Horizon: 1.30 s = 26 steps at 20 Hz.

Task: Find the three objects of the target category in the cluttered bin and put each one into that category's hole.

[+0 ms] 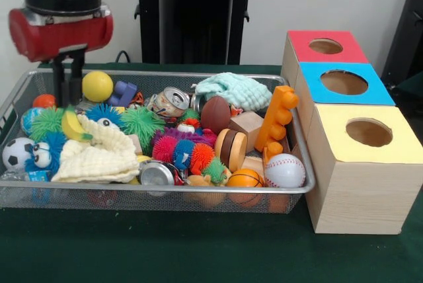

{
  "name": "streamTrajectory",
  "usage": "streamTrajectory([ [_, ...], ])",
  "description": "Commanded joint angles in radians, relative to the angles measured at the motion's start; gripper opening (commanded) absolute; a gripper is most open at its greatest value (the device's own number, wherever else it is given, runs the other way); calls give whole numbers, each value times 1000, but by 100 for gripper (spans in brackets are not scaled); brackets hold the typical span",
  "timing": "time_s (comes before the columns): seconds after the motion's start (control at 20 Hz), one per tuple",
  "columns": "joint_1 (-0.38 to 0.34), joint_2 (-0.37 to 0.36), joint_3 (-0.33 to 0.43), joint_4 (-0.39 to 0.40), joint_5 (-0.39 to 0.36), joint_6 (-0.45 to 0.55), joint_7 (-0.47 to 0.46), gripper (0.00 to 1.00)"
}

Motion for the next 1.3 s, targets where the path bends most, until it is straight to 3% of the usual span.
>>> streamTrajectory([
  [0.05,-19,190,138,-262,-101,173,-476,0],
  [0.25,-32,256,170,-321,-113,181,-581,0],
  [0.4,-31,261,163,-323,-104,200,-590,0],
  [0.55,-16,293,152,-379,-115,228,-632,0],
  [0.95,14,299,97,-460,-151,305,-680,0],
  [1.3,15,288,91,-508,-187,416,-752,0],
])
